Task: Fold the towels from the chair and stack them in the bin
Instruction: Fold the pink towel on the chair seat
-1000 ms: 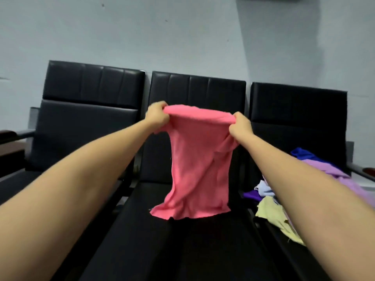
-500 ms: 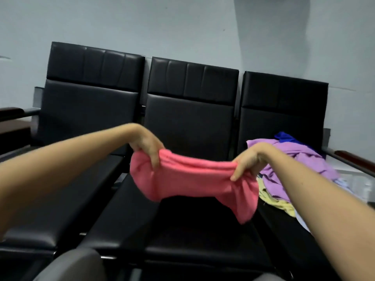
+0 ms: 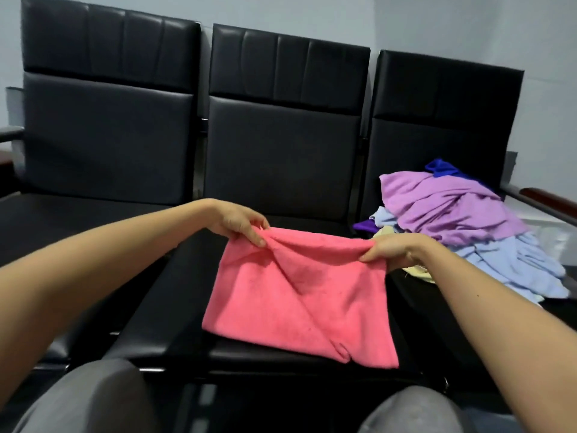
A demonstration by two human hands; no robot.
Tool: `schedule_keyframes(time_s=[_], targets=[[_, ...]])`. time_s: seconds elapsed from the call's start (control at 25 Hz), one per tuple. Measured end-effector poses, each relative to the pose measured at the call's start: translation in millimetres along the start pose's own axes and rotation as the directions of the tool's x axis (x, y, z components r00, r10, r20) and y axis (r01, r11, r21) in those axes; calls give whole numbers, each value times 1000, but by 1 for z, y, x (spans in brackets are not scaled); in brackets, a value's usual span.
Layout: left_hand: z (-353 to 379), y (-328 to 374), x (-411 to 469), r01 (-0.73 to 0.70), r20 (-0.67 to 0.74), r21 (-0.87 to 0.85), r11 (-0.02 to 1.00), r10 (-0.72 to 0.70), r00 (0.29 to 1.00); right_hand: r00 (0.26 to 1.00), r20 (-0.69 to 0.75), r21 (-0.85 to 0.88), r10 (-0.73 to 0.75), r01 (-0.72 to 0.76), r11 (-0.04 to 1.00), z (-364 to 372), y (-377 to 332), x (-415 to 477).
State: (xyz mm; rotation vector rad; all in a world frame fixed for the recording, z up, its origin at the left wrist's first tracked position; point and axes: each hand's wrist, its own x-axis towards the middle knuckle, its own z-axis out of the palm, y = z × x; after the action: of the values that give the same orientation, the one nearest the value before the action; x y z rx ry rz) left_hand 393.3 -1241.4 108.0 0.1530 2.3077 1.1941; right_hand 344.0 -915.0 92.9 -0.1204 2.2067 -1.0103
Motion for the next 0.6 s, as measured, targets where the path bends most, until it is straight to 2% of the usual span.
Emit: schedule_keyframes(time_s=[0.12,0.2,0.32,0.4,0.48,0.52,0.6], targets=[[-20,-4,30,-107,-189,-194,975,69,979,971,-227,148,-77,113,982,-15,10,11],[-28,-9,57,-115,-335,-221,969,36,942,951,-297,212,-85,152,965,-25,17,27],[-34,-14,93,-93,-530,-222,971,-40,847,914,-402,365,-48,208,907,-32,24,61],[-39,-19,121,-99,-633,-166,981,-29,774,859,-512,404,-21,263,876,-38,29,88],[-41,-27,147,-60,-683,-50,997,10,730,814,-581,367,4,258,894,-39,37,112],[-41,-33,164,21,-683,59,998,25,730,802,-596,352,33,224,909,-38,43,125],[-31,-43,189,242,-661,288,926,9,750,786,-613,321,82,153,935,-34,48,143]])
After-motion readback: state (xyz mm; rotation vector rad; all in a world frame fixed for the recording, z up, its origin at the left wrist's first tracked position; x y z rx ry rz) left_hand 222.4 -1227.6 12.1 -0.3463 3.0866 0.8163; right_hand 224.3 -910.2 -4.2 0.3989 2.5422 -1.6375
